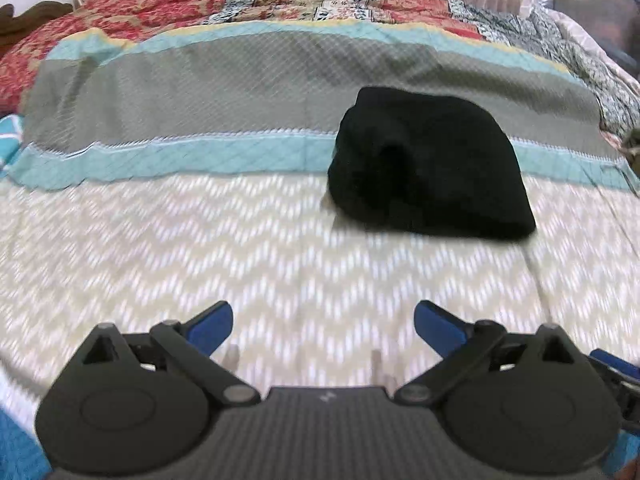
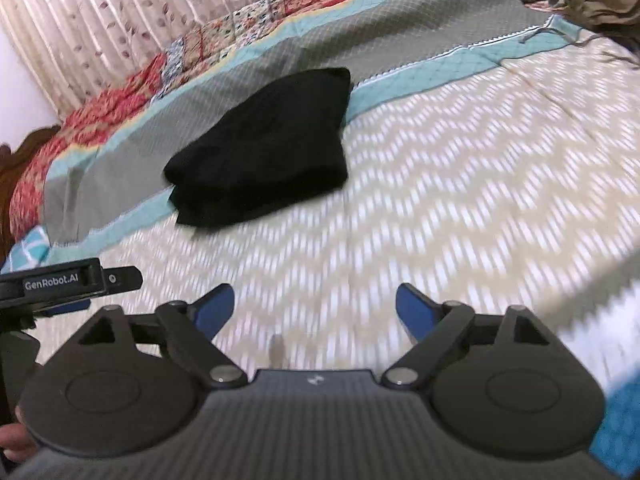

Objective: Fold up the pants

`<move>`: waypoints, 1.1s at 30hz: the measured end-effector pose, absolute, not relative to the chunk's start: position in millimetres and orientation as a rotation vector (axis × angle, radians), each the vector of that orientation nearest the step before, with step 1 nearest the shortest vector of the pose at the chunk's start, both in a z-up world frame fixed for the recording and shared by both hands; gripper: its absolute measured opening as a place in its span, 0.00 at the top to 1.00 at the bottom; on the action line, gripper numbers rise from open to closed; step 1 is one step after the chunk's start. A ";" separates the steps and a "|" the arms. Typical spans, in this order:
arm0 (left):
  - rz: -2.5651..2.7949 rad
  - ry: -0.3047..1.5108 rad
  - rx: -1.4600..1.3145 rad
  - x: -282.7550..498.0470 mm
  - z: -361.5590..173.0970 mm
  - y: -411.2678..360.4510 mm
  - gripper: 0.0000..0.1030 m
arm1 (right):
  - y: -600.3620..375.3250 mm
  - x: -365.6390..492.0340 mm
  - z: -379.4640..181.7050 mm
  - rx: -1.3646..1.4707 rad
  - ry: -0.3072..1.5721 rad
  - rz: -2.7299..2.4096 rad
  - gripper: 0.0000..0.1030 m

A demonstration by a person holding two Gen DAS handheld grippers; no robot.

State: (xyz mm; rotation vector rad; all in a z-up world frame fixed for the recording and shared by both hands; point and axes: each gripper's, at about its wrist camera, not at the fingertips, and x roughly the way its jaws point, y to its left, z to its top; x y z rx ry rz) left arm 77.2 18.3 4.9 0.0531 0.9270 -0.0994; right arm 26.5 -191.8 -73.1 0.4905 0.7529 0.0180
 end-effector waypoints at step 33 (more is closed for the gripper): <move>0.008 0.788 0.224 -34.9 31.7 10.0 0.00 | -166.3 -76.7 -46.2 0.506 0.760 0.038 0.00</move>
